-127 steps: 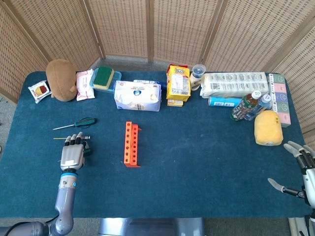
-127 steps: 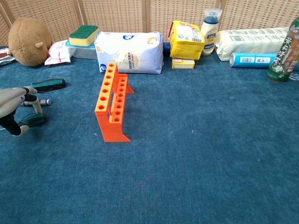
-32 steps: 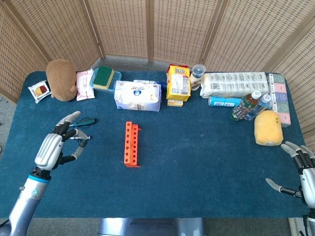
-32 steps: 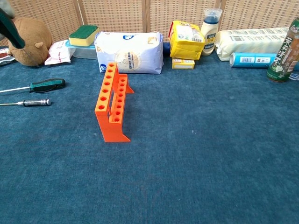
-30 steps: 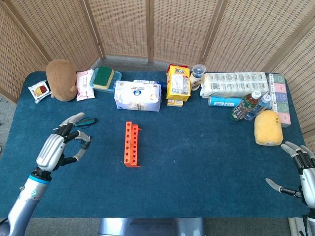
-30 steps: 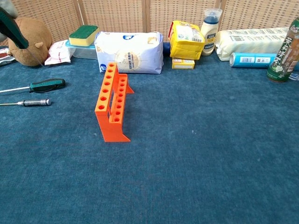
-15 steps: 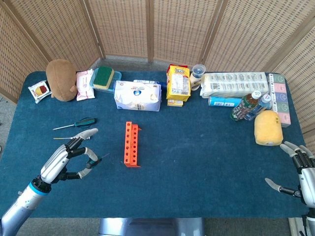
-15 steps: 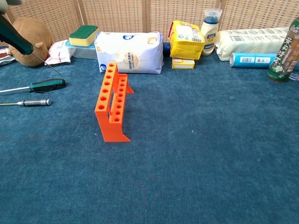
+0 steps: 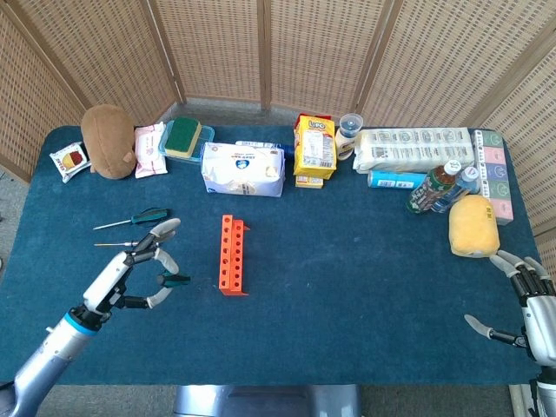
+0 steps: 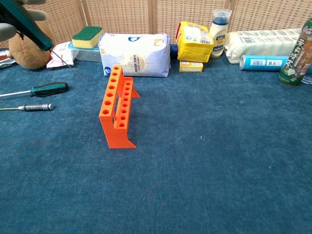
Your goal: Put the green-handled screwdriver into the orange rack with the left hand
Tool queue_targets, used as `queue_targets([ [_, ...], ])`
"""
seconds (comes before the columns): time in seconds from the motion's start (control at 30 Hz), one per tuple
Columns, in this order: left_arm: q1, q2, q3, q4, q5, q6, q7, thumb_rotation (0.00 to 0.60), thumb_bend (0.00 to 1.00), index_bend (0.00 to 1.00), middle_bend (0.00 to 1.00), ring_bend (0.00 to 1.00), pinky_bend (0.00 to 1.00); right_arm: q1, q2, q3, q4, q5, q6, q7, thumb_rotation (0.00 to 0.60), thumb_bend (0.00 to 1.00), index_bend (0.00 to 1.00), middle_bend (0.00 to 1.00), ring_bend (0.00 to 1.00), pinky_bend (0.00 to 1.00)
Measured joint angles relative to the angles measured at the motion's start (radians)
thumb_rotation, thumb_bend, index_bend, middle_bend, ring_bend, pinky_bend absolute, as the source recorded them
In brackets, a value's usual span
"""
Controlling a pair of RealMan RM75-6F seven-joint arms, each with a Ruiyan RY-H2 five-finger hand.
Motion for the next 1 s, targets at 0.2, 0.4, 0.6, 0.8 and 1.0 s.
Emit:
queue_targets([
  [0.2, -0.031, 0.018, -0.022, -0.081, -0.080, -0.085, 0.098, 0.600, 0.41, 0.49, 0.00, 0.00, 0.09, 0.000, 0.001, -0.001, 0.001, -0.001, -0.001, 0.002, 0.462, 0.04, 0.14, 0.13, 0.14, 0.06],
  [0.4, -0.067, 0.052, -0.045, -0.145, -0.162, -0.173, 0.165, 0.600, 0.42, 0.49, 0.00, 0.00, 0.09, 0.001, 0.001, -0.001, 0.000, -0.002, 0.000, 0.001, 0.462, 0.04, 0.14, 0.13, 0.14, 0.06],
  [0.6, -0.083, 0.070, -0.067, -0.183, -0.219, -0.217, 0.218, 0.600, 0.42, 0.49, 0.00, 0.00, 0.09, 0.001, 0.003, 0.002, 0.002, 0.002, 0.000, 0.008, 0.462, 0.04, 0.14, 0.13, 0.14, 0.06],
  [0.8, -0.096, 0.070, -0.075, -0.203, -0.242, -0.256, 0.225, 0.600, 0.42, 0.49, 0.00, 0.00, 0.09, -0.001, 0.006, 0.002, 0.003, 0.001, 0.005, 0.015, 0.461, 0.04, 0.14, 0.13, 0.14, 0.07],
  [1.0, -0.106, 0.058, -0.087, -0.213, -0.274, -0.277, 0.264, 0.600, 0.42, 0.49, 0.00, 0.00, 0.09, -0.002, 0.010, 0.004, 0.005, 0.004, 0.007, 0.030, 0.461, 0.04, 0.14, 0.13, 0.14, 0.06],
])
